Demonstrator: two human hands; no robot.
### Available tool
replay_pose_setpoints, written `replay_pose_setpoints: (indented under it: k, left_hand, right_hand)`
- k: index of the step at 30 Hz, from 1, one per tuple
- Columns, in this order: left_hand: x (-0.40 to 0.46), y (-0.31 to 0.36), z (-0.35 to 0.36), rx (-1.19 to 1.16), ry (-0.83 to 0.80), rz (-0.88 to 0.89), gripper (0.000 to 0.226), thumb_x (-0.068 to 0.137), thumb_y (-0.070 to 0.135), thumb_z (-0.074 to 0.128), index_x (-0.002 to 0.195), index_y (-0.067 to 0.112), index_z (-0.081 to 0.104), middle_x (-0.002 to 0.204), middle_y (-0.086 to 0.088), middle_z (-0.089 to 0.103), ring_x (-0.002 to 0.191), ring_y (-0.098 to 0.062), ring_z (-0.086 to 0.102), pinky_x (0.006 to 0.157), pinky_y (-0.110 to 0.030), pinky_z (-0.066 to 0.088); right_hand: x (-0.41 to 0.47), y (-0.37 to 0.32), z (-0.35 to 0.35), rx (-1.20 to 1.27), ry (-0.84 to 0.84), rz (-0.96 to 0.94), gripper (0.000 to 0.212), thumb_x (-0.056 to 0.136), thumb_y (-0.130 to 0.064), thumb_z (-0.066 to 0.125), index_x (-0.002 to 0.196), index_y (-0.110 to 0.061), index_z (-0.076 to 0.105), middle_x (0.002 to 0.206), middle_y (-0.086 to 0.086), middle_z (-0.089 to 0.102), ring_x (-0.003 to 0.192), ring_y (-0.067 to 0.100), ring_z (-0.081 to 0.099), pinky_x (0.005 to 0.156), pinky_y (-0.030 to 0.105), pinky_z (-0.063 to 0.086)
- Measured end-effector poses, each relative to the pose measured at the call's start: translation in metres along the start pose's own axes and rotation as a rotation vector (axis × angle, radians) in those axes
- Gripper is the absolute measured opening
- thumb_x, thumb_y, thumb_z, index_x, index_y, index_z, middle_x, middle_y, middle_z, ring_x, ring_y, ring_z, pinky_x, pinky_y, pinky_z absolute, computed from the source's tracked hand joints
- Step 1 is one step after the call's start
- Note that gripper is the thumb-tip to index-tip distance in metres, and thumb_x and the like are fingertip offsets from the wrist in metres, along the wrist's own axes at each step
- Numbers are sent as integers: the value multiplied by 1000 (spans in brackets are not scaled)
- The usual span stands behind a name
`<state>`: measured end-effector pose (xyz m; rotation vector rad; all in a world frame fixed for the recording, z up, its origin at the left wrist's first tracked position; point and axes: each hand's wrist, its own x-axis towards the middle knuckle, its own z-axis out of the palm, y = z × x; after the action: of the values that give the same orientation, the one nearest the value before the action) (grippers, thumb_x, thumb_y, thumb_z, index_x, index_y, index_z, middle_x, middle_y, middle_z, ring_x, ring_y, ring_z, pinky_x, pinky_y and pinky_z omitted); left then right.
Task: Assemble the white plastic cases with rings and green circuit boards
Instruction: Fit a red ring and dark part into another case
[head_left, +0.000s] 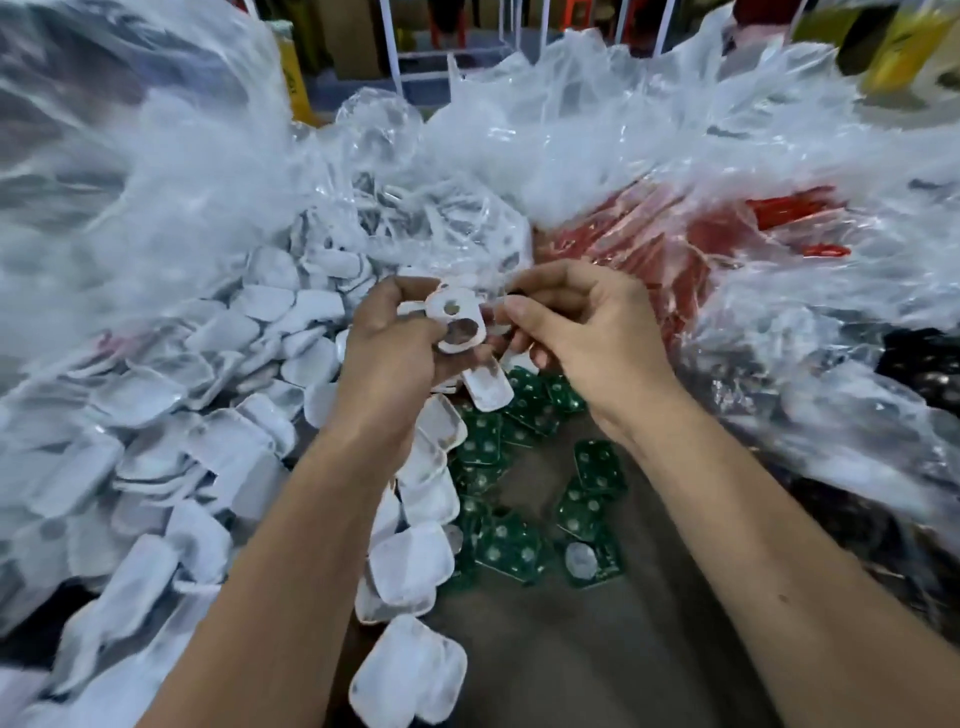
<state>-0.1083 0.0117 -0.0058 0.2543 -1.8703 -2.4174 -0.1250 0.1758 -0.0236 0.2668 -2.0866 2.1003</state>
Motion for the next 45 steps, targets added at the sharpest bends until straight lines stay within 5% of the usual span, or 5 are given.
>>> replay_pose_setpoints:
  k: [11,16,21,26,45]
  left_hand:
    - [3,-3,-3,90,12,2,21,99,-7,47,98,8,62,95,-15,71,71,-22,75,67,-38,64]
    - [1,-1,-3,137,50,-6,14,105,2,51,103,3,65,101,-24,72,78,-34,77,67,-37,64]
    - [-4,1,-5,178,53,56,10,103,3,55,103,3,64,70,-6,69,61,-25,73,56,-30,60]
    - [-8,7,-5,267,-101,126,39,96,-8,48,104,19,75,80,-6,75,59,-19,70,49,-26,51]
    - [-7,6,-8,238,-203,82,9,92,-6,69,93,2,74,69,-10,71,58,-17,68,57,-22,55]
  right_hand:
    - [-5,3,5,63,-114,9,17,87,4,78,98,-7,73,77,11,77,68,27,76,60,27,59]
    - [-8,-4,4,127,-118,43,16,85,8,78,98,0,73,78,13,76,70,28,77,62,25,61]
    - [-9,-11,4,212,-173,67,26,89,11,72,110,-3,75,79,17,64,66,22,74,59,23,58]
    - [-8,-13,3,270,-91,145,22,79,-3,81,99,0,72,74,14,75,60,20,73,54,19,56]
    - [-12,-11,-4,87,-209,166,9,92,2,73,99,0,70,78,10,72,60,20,66,44,23,49]
